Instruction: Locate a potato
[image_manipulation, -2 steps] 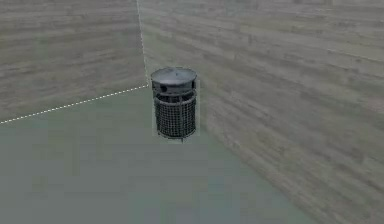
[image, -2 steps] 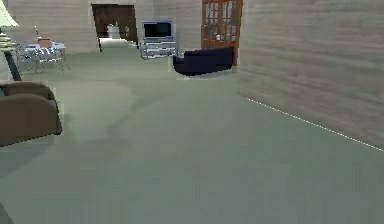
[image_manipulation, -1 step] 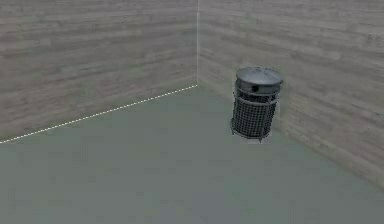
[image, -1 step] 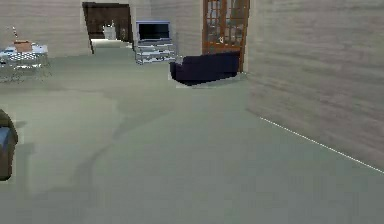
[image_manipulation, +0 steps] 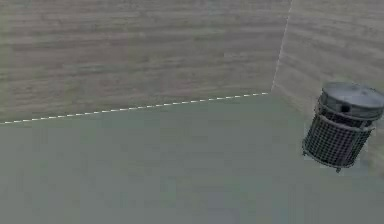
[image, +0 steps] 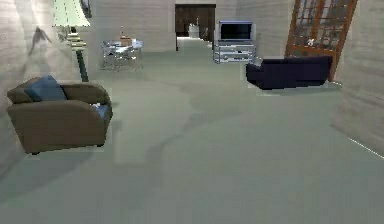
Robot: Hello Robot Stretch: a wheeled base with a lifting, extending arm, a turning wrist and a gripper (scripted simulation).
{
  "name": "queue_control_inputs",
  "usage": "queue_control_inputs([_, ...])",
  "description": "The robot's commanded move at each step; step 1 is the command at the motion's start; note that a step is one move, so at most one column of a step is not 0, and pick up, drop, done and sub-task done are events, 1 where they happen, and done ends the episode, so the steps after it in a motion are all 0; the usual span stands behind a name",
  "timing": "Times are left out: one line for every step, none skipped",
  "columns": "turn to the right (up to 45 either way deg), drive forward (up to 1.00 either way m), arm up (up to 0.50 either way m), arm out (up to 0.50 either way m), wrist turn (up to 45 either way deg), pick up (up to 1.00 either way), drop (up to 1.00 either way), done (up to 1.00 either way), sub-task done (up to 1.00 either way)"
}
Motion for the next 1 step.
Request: queue_control_inputs([0.0, 1.00, 0.00, 0.00, 0.0, 0.00, 0.00, 0.00, 0.00])
